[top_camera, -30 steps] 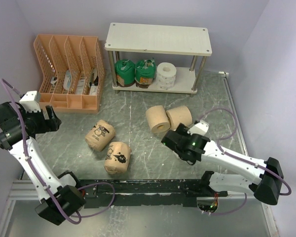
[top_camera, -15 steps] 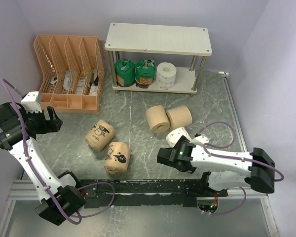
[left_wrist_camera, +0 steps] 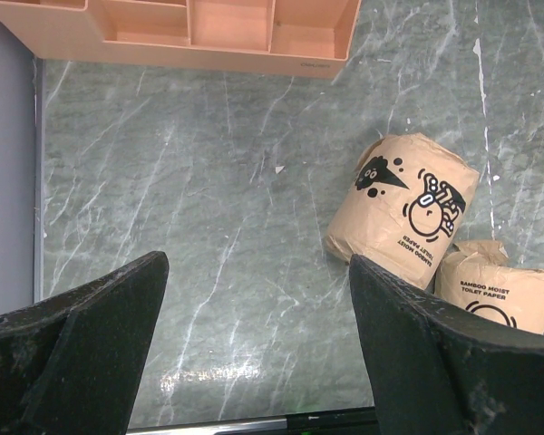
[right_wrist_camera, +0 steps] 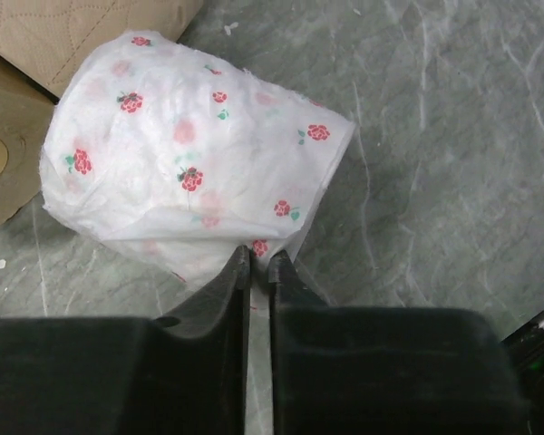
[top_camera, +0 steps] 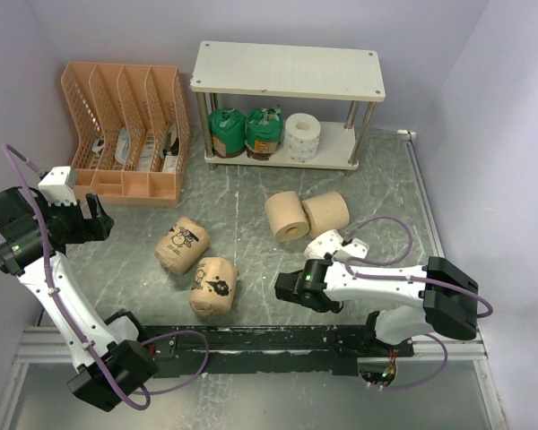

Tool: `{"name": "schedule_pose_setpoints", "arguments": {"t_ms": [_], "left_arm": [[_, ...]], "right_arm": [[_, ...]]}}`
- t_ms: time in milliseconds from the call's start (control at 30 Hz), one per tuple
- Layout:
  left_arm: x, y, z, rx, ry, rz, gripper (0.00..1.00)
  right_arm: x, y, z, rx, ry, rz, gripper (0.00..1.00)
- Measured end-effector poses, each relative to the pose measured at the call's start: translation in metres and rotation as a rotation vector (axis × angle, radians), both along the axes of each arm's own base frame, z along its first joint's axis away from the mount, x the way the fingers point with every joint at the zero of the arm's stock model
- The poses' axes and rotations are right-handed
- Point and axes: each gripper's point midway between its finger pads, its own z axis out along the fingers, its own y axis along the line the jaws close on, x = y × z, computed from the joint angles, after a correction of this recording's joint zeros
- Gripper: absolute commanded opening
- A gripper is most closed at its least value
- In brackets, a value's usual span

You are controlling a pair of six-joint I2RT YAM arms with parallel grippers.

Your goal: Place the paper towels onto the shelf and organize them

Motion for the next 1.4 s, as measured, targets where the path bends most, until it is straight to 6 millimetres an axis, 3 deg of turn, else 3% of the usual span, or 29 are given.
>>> {"name": "schedule_pose_setpoints", "arguments": {"t_ms": [300, 333, 567, 633, 833, 967, 1100, 1267, 1400], "left_arm": [[-0.001, -0.001, 0.002, 0.006, -0.007, 0.001, 0.92], [-0.001, -0.001, 0.002, 0.008, -0.009, 0.001, 0.92], [-0.002, -0.001, 0.003, 0.011, -0.013, 0.001, 0.92], [-0.002, -0.001, 0.003, 0.011, -0.013, 0.001, 0.92], [-0.002, -0.001, 0.004, 0.012, -0.015, 0.001, 0.92], [-0.002, -0.002, 0.004, 0.015, -0.017, 0.001, 0.92], [-0.003, -0.002, 0.006, 0.020, -0.023, 0.002, 0.93], [-0.005, -0.004, 0.009, 0.032, -0.037, 0.002, 0.93], [-0.006, -0.005, 0.011, 0.038, -0.045, 0.002, 0.93]], "right_arm": [[0.002, -0.006, 0.005, 0.000, -0.033, 0.012, 0.00], [0.002, -0.006, 0.005, 0.002, -0.035, 0.012, 0.03], [0.003, -0.008, 0.007, -0.005, -0.042, 0.016, 0.49], [0.003, -0.009, 0.006, -0.017, -0.038, 0.017, 0.52], [0.003, -0.012, 0.004, -0.053, -0.038, 0.022, 0.40], [0.007, -0.016, 0.004, -0.094, -0.068, 0.038, 0.26], [0.012, -0.023, 0.004, -0.165, -0.104, 0.064, 0.00], [0.015, -0.025, 0.006, -0.242, -0.104, 0.083, 0.00], [0.016, -0.009, 0.013, -0.188, -0.105, 0.082, 0.00]]}}
